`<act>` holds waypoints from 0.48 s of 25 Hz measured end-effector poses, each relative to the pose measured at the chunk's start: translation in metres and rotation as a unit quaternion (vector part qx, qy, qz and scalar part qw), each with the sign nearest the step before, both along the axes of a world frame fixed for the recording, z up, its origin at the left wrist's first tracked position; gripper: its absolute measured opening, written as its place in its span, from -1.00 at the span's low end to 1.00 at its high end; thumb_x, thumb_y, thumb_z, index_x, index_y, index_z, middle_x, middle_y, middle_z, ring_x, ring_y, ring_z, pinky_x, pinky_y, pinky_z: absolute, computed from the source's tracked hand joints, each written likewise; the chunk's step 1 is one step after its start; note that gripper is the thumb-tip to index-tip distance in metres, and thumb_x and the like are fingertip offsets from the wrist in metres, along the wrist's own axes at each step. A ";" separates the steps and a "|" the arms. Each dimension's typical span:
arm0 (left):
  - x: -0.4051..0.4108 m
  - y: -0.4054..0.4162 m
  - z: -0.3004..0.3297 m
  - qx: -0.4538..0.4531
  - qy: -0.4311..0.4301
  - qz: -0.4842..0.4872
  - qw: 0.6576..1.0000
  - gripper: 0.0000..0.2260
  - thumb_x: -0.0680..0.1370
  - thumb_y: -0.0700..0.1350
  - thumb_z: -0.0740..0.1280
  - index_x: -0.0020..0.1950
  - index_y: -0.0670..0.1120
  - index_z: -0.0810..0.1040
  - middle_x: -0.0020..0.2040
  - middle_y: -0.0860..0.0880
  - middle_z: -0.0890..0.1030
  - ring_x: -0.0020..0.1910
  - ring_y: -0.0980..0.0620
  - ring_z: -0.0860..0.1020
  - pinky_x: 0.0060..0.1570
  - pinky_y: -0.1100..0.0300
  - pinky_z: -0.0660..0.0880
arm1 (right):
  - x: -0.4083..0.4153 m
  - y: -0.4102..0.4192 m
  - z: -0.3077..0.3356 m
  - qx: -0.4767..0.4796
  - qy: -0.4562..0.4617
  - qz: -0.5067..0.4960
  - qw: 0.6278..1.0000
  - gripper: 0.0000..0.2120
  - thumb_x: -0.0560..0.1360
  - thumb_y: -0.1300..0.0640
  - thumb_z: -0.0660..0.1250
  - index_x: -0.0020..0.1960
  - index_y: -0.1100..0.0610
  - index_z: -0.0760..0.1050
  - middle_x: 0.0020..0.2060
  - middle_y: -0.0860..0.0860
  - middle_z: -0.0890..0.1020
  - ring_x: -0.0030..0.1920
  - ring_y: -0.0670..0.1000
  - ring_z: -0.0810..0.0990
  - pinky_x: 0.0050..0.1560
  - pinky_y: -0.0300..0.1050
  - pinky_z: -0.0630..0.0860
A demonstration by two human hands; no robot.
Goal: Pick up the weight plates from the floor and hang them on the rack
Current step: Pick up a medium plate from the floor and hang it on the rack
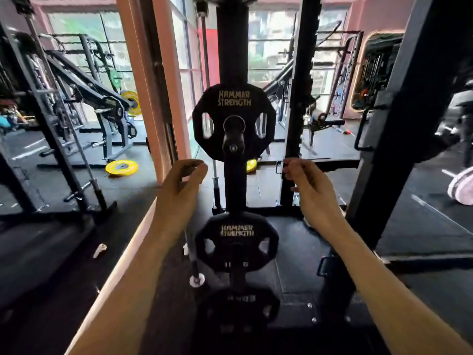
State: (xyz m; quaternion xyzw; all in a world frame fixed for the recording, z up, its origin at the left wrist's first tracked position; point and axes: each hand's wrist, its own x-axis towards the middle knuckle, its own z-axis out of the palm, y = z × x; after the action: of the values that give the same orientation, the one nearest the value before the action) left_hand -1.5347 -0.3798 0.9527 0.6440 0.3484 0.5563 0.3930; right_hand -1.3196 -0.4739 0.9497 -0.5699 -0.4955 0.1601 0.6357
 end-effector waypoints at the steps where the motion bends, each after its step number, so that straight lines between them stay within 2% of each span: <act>1: -0.005 -0.010 -0.020 -0.020 0.009 0.006 1.000 -0.79 0.43 0.20 0.33 0.00 0.17 0.60 -0.01 0.11 0.67 0.07 0.04 0.62 0.06 0.08 0.46 | -0.004 -0.010 -0.020 -0.018 0.007 -0.004 1.000 -0.83 0.61 -0.15 0.18 0.08 -0.17 0.53 0.04 -0.17 0.64 0.15 -0.11 0.58 0.29 0.06 0.48; 4: -0.018 -0.037 -0.073 -0.068 0.036 0.008 0.997 -0.83 0.43 0.19 0.33 -0.04 0.19 0.59 -0.09 0.15 0.66 -0.02 0.09 0.62 0.04 0.14 0.50 | -0.016 -0.038 -0.072 -0.068 0.024 -0.007 0.997 -0.83 0.62 -0.15 0.16 0.10 -0.20 0.51 0.07 -0.19 0.63 0.16 -0.14 0.58 0.27 0.03 0.50; 6: -0.027 -0.055 -0.111 -0.111 0.046 -0.008 0.993 -0.97 0.51 0.09 0.36 -0.08 0.21 0.58 -0.16 0.16 0.66 -0.15 0.16 0.60 -0.10 0.26 0.52 | -0.026 -0.055 -0.106 -0.099 0.045 -0.026 0.994 -0.84 0.63 -0.11 0.16 0.05 -0.22 0.52 -0.02 -0.24 0.65 0.10 -0.17 0.60 0.22 -0.01 0.53; 8: -0.039 -0.072 -0.146 -0.125 0.085 -0.014 0.988 -0.92 0.58 -0.02 0.34 -0.07 0.18 0.56 -0.13 0.13 0.64 -0.20 0.25 0.58 -0.17 0.40 0.48 | -0.039 -0.072 -0.140 -0.117 0.063 -0.037 0.990 -0.82 0.65 -0.06 0.16 0.01 -0.18 0.54 -0.08 -0.25 0.66 0.03 -0.19 0.61 0.16 -0.11 0.54; 10: -0.054 -0.084 -0.185 -0.149 0.135 -0.019 0.979 -0.92 0.60 -0.02 0.32 -0.06 0.18 0.54 -0.09 0.11 0.63 -0.16 0.30 0.57 -0.12 0.40 0.46 | -0.050 -0.088 -0.177 -0.152 0.094 -0.063 0.982 -0.82 0.65 -0.04 0.17 0.05 -0.10 0.56 -0.07 -0.15 0.66 0.01 -0.14 0.61 0.10 -0.12 0.52; 12: -0.068 -0.091 -0.218 -0.189 0.166 -0.037 0.967 -0.94 0.60 0.02 0.31 -0.05 0.18 0.54 -0.10 0.10 0.62 -0.11 0.20 0.58 -0.08 0.27 0.50 | -0.062 -0.103 -0.210 -0.188 0.110 -0.076 0.973 -0.78 0.64 -0.07 0.17 0.12 -0.05 0.56 -0.04 -0.10 0.64 0.02 -0.11 0.59 0.08 -0.10 0.51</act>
State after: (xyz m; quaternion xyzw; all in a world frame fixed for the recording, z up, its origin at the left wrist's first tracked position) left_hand -1.6026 -0.4709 0.7342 0.6538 0.4835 0.3504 0.4649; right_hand -1.3815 -0.5769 0.7401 -0.6941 -0.3385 0.2630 0.5784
